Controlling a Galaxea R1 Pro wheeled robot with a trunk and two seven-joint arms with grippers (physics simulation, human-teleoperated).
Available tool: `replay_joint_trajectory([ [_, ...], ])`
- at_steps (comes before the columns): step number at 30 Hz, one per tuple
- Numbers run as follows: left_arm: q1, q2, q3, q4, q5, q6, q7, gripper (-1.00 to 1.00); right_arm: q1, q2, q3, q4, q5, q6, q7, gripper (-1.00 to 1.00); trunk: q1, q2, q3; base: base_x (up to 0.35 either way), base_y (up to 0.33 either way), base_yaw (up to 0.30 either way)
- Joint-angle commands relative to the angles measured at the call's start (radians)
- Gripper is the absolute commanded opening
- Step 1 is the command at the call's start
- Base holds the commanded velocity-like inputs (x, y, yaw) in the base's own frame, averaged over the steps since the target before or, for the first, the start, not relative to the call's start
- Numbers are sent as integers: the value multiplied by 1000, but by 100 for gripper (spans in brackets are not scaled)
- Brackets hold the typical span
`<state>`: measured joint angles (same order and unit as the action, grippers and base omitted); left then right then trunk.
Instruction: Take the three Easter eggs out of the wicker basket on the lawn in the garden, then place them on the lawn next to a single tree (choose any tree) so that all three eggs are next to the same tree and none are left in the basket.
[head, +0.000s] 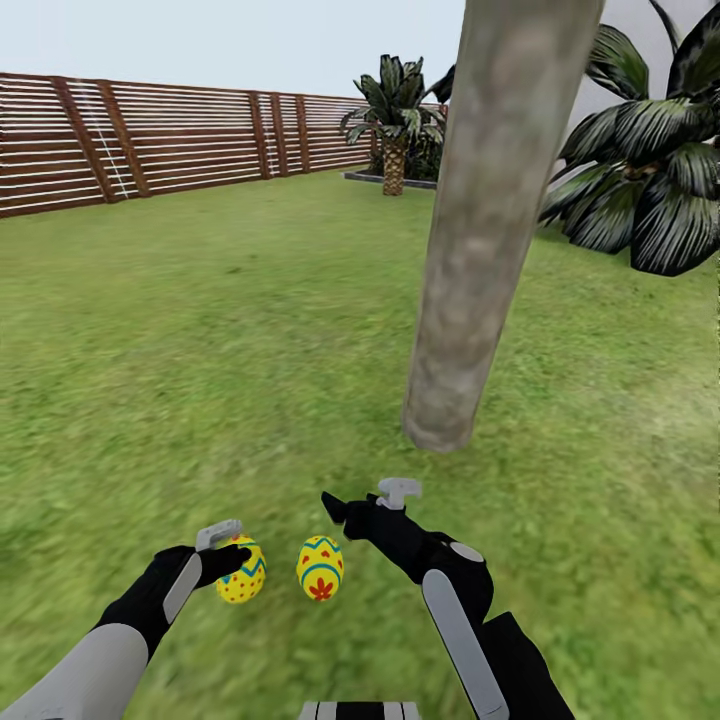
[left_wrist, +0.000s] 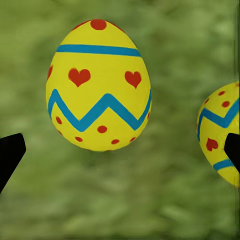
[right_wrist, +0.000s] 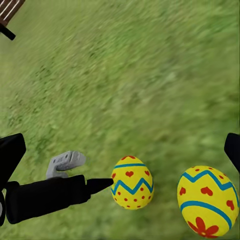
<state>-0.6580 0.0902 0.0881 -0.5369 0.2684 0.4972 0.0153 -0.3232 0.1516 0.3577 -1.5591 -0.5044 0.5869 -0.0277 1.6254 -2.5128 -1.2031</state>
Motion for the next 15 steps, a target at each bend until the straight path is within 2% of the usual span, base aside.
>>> replay_joint_trajectory([
  [1, 0, -1, 2, -1, 7, 6, 2, 100, 0, 0, 0, -1, -5, 4, -3, 100, -1, 0, 4, -21, 0, 0],
  [15, 0, -3, 1, -1, 6, 6, 2, 100, 0, 0, 0, -1, -5, 5, -4, 100, -7, 3, 80, -3, 0, 0],
])
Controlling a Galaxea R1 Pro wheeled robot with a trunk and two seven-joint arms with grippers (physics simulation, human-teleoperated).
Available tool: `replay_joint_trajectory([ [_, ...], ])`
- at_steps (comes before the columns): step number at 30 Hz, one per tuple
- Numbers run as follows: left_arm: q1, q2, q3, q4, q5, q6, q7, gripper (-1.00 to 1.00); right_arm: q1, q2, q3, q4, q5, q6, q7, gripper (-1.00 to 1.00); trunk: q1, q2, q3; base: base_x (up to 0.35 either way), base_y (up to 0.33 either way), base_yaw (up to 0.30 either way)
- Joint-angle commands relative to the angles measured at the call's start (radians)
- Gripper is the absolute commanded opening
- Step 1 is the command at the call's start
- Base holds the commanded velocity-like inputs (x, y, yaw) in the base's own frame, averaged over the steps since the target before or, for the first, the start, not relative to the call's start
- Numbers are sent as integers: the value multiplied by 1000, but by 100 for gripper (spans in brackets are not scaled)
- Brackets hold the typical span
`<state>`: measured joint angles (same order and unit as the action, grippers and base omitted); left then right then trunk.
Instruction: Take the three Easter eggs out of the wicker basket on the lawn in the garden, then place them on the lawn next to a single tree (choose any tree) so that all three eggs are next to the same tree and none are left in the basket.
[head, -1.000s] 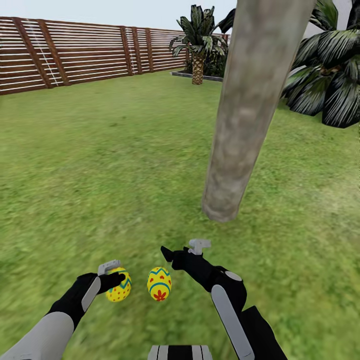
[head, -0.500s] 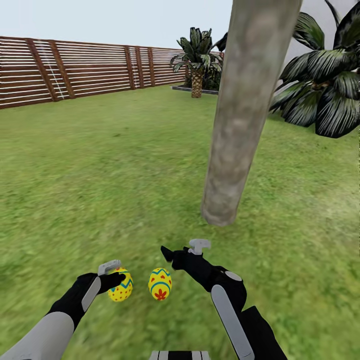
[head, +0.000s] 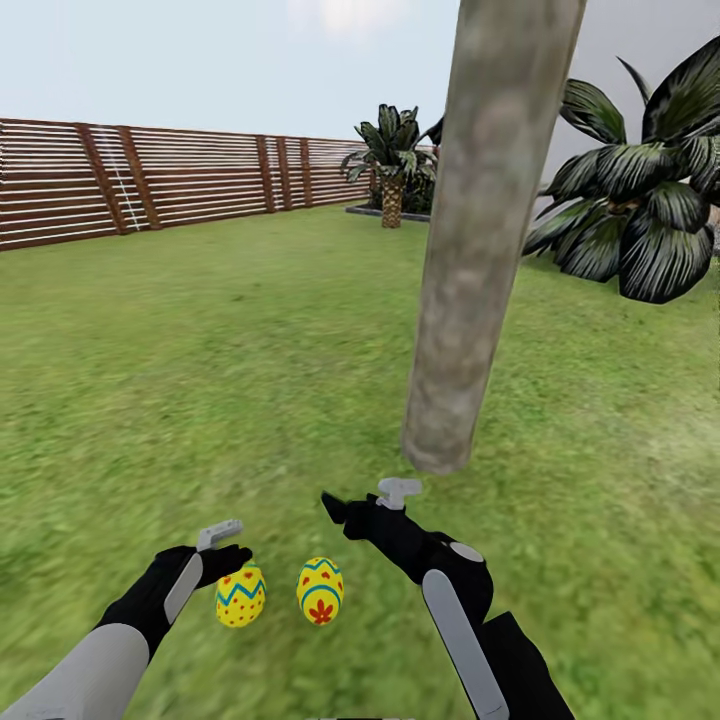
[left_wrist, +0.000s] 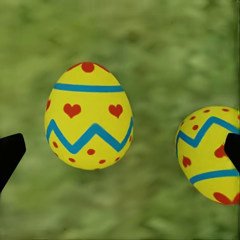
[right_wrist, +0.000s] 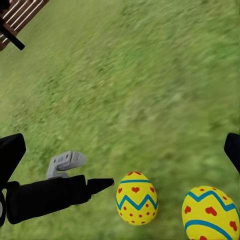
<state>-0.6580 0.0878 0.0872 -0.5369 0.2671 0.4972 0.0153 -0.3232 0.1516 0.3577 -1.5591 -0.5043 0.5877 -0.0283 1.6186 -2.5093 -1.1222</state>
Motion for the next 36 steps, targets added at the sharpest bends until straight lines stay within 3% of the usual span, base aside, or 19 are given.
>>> replay_joint_trajectory([
  [1, 0, 0, 2, -1, 8, 6, 2, 100, 0, 0, 0, -1, -5, 4, -3, 100, -1, 0, 5, 0, 0, 0],
  [14, 0, 0, 2, -1, 8, 6, 2, 100, 0, 0, 0, -1, -5, 4, -2, 100, -6, 3, 74, -9, 0, 0],
  [24, 0, 0, 2, -1, 8, 6, 2, 100, 0, 0, 0, -2, -5, 3, -3, 100, -11, 5, 114, -234, 0, 0],
  [36, 0, 0, 2, -1, 9, 6, 2, 100, 0, 0, 0, -3, -5, 6, -2, 100, -16, 8, 158, -23, 0, 0],
])
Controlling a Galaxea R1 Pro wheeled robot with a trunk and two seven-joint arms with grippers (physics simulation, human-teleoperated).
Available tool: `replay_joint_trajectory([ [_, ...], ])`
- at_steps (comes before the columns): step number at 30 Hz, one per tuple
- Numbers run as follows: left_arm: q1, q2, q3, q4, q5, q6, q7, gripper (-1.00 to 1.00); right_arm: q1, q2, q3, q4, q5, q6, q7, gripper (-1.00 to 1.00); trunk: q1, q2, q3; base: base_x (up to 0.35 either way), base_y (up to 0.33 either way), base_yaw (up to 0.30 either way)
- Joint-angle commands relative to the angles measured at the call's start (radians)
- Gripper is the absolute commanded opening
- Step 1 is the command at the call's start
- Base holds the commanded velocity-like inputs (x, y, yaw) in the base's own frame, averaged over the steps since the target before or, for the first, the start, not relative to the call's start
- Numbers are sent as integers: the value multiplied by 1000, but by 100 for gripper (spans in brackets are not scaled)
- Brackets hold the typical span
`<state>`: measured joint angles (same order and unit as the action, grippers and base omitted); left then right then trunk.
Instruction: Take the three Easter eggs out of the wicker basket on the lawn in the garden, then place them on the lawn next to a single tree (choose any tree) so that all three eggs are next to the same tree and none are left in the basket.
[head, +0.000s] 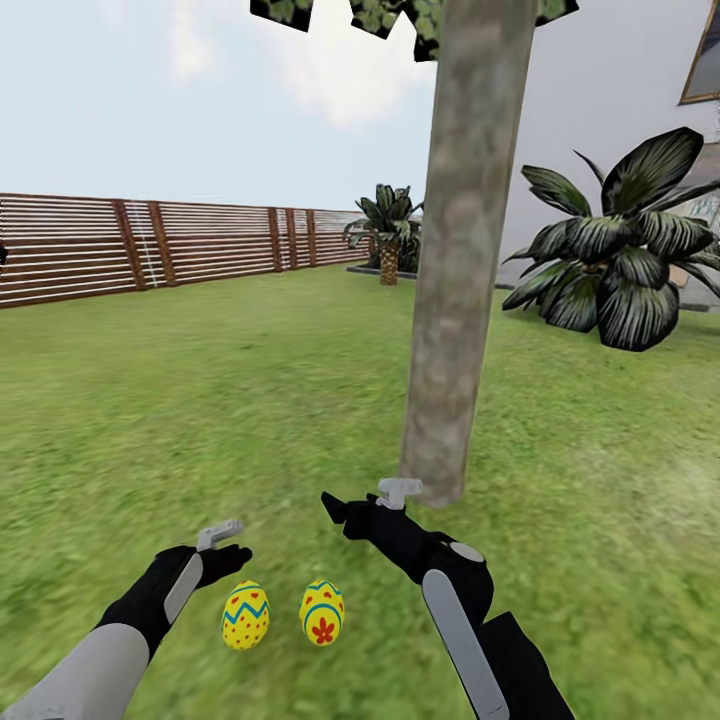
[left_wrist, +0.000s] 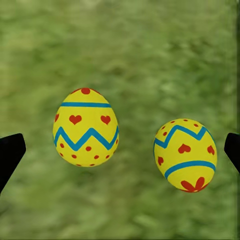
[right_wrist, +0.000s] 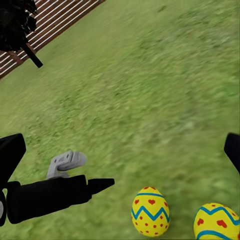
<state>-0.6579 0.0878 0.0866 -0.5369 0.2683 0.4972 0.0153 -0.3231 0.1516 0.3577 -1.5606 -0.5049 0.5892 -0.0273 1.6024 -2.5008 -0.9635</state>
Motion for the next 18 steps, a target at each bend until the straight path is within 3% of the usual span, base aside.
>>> replay_joint_trajectory([
  [1, 0, 0, 2, -1, 7, 6, 2, 100, -1, 0, 0, -1, -5, 4, -3, 100, -1, 0, 2, -15, 0, 0],
  [4, 0, 0, 2, -1, 8, 6, 2, 100, -1, 0, 0, -1, -5, 4, -2, 100, -2, 1, 12, -67, 0, 0],
  [15, 0, 4, 4, -1, 8, 5, -1, 100, -1, 0, -1, -1, -5, 7, -2, 100, -2, 1, 7, -20, 0, 0],
  [18, 0, 4, 4, -1, 8, 7, -1, 100, -1, 0, -2, -1, -5, 8, -2, 100, -14, 22, 14, 0, 0, 0],
])
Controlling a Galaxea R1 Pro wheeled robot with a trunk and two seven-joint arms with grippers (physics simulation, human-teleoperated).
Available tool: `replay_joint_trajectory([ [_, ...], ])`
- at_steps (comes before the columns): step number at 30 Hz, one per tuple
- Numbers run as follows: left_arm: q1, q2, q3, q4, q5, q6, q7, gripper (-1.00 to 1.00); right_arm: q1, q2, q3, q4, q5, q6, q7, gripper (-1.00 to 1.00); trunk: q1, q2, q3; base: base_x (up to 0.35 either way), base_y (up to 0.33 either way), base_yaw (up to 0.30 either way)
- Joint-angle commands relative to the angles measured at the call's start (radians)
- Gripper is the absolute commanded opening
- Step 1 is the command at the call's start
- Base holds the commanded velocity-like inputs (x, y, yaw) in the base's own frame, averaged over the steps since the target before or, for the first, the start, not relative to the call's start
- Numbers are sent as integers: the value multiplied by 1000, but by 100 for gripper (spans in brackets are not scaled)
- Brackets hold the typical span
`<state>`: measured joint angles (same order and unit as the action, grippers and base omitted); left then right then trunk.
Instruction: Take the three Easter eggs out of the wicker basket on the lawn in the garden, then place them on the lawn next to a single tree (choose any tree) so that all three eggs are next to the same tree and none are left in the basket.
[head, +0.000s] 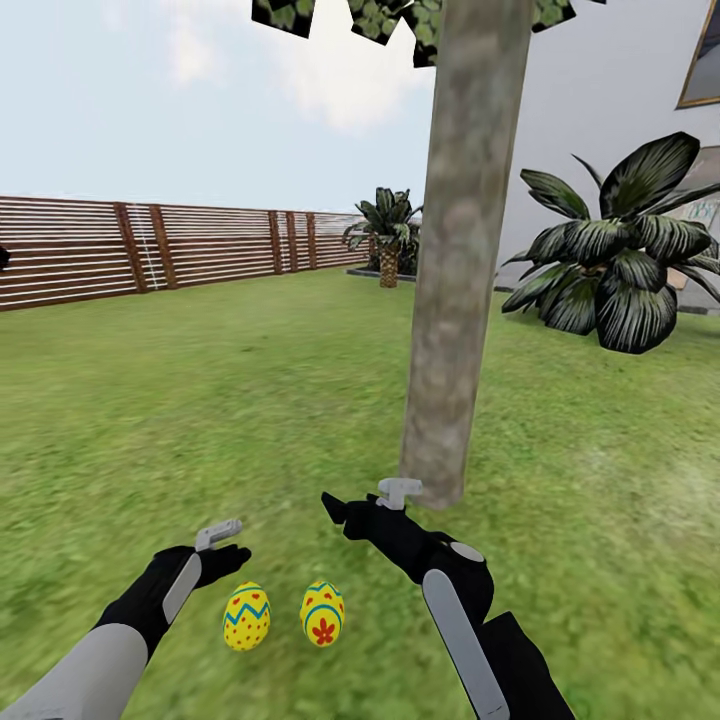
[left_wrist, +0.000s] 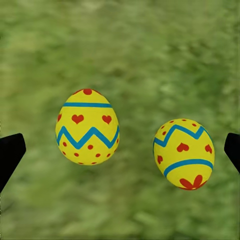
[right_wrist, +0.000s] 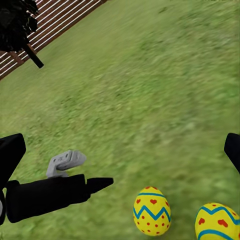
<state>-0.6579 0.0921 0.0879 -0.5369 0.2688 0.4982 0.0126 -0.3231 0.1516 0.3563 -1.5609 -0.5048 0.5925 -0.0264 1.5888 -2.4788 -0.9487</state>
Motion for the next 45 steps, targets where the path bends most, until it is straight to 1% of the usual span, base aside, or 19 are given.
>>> replay_joint_trajectory([
  [1, 0, 0, 3, -1, 7, 11, 1, 100, -1, 0, 0, -1, -5, 5, -3, 100, -4, 7, 1, 0, 0, 0],
  [7, 0, 2, 3, -1, 7, 36, 1, 100, -1, -1, -6, -2, -6, 14, 1, 100, -27, 49, 12, 0, 0, 18],
  [10, 0, 4, 3, -1, 7, 60, 0, 100, -1, -2, -12, 0, -9, 27, 2, 100, -39, 70, 17, 0, 0, 60],
  [12, 0, 6, 3, -1, 7, 91, -1, 100, -1, -3, -16, 7, -28, 41, 1, 100, -46, 84, 20, 0, 0, 67],
  [16, 0, 25, 3, -1, 9, 135, -3, 100, -2, -18, -28, 13, -92, 71, 0, 100, -62, 112, 27, 0, 0, 70],
  [19, 0, 31, 3, -1, 9, 167, -3, 100, 1, -25, -45, 14, -109, 91, -1, 100, -73, 133, 31, 0, 0, 70],
  [21, 0, 38, 3, -1, 9, 194, -4, 100, 2, -32, -58, 15, -111, 96, -3, 100, -81, 147, 35, 0, 0, 64],
  [23, 0, 42, 3, -1, 9, 204, -3, 100, 2, -38, -70, 20, -112, 91, -2, 100, -89, 161, 39, 0, 0, 38],
  [24, 0, 44, 2, -1, 9, 207, -4, 100, 4, -46, -83, 25, -113, 89, -1, 100, -92, 168, 42, 0, 0, 19],
  [26, 0, 46, 1, -1, 9, 210, -5, 100, 19, -72, -112, 30, -113, 86, 0, 100, -100, 182, 48, 0, 0, 10],
  [28, 0, 47, 0, 0, 9, 210, -5, 100, 36, -93, -128, 33, -113, 84, -1, 100, -108, 196, 54, 0, 0, 4],
  [30, 1, 47, 0, 1, 9, 210, -6, 100, 50, -101, -138, 35, -112, 83, -3, 100, -115, 210, 60, 0, 0, 2],
  [33, 3, 47, -1, 3, 9, 210, -31, 100, 76, -108, -157, 36, -106, 83, -7, 100, -127, 231, 69, 0, 0, 0],
  [36, 4, 45, -2, 8, 8, 208, -61, 100, 87, -114, -165, 43, -103, 82, -6, 100, -138, 252, 79, 0, 0, 0],
  [38, 4, 45, -2, 9, 7, 209, -70, 100, 90, -122, -168, 49, -104, 83, -8, 100, -146, 266, 85, 0, 0, 0],
  [41, 4, 46, -2, 9, 6, 210, -73, 100, 90, -125, -172, 58, -105, 84, -8, 100, -158, 287, 94, 0, 0, 0],
  [45, 4, 44, -2, 9, 7, 209, -74, 100, 91, -127, -194, 68, -109, 87, -4, 100, -158, 287, 94, 0, 0, 0],
])
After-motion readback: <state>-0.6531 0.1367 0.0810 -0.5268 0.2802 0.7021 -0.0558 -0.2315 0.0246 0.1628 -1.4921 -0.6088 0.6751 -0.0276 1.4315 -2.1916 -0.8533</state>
